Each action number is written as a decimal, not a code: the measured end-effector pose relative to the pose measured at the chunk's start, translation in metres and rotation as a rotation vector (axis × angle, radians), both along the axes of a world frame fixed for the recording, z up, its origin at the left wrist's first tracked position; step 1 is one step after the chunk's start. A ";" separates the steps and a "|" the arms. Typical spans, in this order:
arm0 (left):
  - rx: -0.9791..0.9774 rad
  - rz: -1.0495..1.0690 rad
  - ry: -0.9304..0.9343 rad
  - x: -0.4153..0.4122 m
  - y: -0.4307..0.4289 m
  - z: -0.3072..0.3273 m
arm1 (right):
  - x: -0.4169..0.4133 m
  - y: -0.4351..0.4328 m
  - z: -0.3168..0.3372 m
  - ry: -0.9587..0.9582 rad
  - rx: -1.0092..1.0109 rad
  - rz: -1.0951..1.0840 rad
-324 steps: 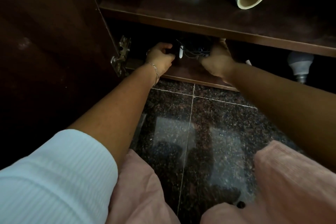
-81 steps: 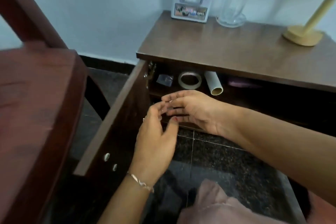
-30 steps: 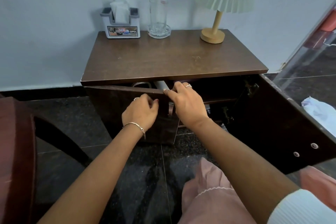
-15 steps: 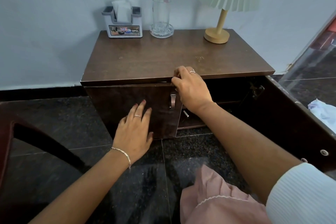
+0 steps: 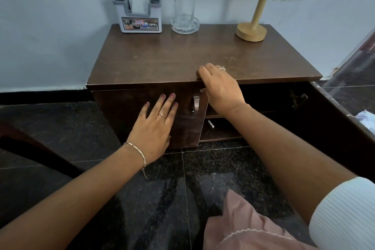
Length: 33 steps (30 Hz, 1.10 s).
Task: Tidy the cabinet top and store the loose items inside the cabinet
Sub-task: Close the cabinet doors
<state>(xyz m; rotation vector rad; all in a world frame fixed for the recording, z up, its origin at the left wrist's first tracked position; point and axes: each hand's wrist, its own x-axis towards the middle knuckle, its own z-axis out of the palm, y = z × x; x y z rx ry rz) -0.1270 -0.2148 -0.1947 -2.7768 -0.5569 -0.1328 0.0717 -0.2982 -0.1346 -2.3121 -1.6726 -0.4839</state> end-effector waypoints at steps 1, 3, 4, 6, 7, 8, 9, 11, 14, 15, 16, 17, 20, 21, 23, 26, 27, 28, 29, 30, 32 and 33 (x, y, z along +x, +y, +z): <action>0.012 0.010 0.009 0.003 0.001 0.001 | 0.000 0.000 0.000 0.009 0.003 0.007; 0.020 0.037 0.014 0.008 0.003 0.002 | 0.001 0.000 0.001 0.017 0.006 0.016; 0.024 0.044 0.020 0.009 0.003 0.002 | 0.001 0.000 0.001 0.015 0.008 0.018; 0.031 0.052 0.037 0.010 0.002 0.001 | 0.001 -0.001 0.000 0.007 0.014 0.023; 0.033 0.054 0.046 0.011 0.001 0.001 | 0.001 -0.001 -0.001 0.000 0.015 0.021; 0.034 0.055 0.053 0.011 0.001 0.002 | 0.001 -0.002 -0.002 -0.006 0.012 0.016; 0.032 0.057 0.059 0.011 0.000 0.003 | 0.001 -0.002 -0.001 -0.007 0.005 0.007; 0.022 0.061 0.066 0.012 -0.003 0.008 | -0.001 -0.002 0.003 0.013 -0.017 -0.015; 0.007 0.047 0.067 0.017 -0.010 0.017 | -0.003 -0.009 0.013 0.096 -0.067 -0.017; 0.003 0.033 0.063 0.021 -0.014 0.020 | -0.004 -0.015 0.015 0.145 -0.078 -0.016; -0.003 0.011 0.054 0.025 -0.019 0.023 | -0.005 -0.024 0.016 0.202 -0.078 -0.020; -0.011 -0.016 0.044 0.031 -0.025 0.025 | -0.005 -0.037 0.015 0.251 -0.059 -0.034; -0.055 -0.117 0.007 0.055 -0.054 0.033 | -0.001 -0.092 0.008 0.271 0.038 -0.136; -0.080 -0.151 -0.019 0.065 -0.066 0.035 | 0.002 -0.116 0.006 0.250 0.043 -0.183; -0.144 -0.210 -0.071 0.084 -0.093 0.040 | 0.009 -0.165 0.004 0.220 0.033 -0.301; -0.213 -0.321 -0.105 0.108 -0.138 0.044 | 0.015 -0.235 0.005 0.173 0.030 -0.511; -0.224 -0.365 -0.111 0.114 -0.153 0.046 | 0.015 -0.256 0.006 0.164 0.035 -0.588; -0.237 -0.405 -0.116 0.119 -0.167 0.047 | 0.016 -0.274 0.006 0.166 0.046 -0.669; -0.250 -0.441 -0.116 0.123 -0.180 0.048 | 0.016 -0.289 0.005 0.180 0.059 -0.753; -0.264 -0.472 -0.109 0.125 -0.193 0.049 | 0.016 -0.302 0.004 0.204 0.070 -0.834; -0.292 -0.523 -0.100 0.129 -0.215 0.048 | 0.018 -0.322 -0.002 0.245 0.082 -0.946; -0.305 -0.547 -0.092 0.131 -0.224 0.048 | 0.020 -0.329 -0.005 0.265 0.088 -0.980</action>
